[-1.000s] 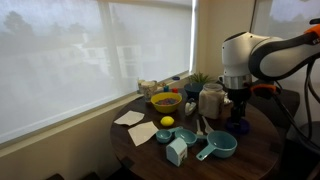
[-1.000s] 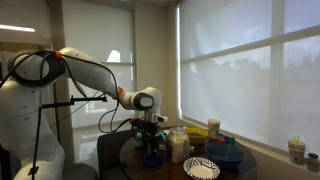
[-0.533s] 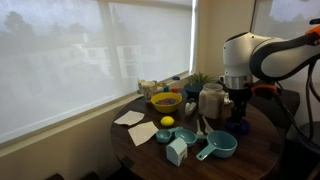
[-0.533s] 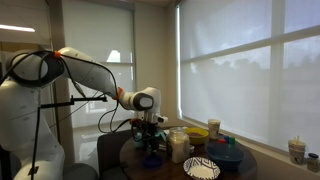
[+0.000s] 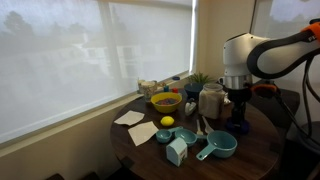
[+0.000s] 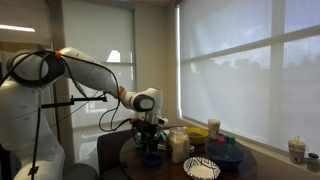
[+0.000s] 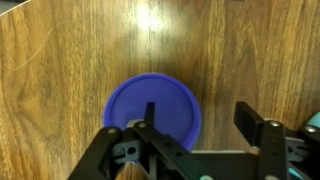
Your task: Flip the lid over on the table
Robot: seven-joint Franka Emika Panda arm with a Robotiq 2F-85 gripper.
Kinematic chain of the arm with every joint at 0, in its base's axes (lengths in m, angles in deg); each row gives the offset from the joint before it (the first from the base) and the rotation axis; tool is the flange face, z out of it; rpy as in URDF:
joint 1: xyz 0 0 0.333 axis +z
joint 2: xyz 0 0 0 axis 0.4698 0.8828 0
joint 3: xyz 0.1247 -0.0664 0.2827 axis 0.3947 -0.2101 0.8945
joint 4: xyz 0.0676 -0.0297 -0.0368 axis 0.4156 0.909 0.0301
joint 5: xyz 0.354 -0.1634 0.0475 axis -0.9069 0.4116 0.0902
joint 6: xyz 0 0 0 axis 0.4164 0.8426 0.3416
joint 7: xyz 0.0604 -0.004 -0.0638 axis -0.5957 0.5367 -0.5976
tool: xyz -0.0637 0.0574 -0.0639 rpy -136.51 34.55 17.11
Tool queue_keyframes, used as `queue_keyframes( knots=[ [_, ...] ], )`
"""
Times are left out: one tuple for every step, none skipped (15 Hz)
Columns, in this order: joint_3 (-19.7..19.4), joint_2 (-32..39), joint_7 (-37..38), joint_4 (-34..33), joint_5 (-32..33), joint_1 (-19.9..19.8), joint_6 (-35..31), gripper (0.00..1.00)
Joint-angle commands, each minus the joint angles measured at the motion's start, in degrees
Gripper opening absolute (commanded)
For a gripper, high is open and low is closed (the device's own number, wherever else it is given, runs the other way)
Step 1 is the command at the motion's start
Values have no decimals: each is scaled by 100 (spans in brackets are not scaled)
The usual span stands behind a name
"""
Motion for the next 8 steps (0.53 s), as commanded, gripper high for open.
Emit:
queue_keyframes(
  knots=[
    [-79, 68, -271, 12, -236, 22, -112, 51],
    [-88, 78, -298, 10, -238, 15, -103, 44],
    [-98, 89, -318, 12, -239, 9, -99, 36],
    [-108, 104, -331, 13, -224, -1, -91, 30],
    [-115, 116, -343, 16, -206, -7, -88, 22],
    [-127, 129, -361, 17, -201, -11, -82, 16],
    [-141, 148, -381, 15, -192, -18, -76, 10],
    [-155, 162, -402, 13, -193, -22, -68, 2]
  ],
)
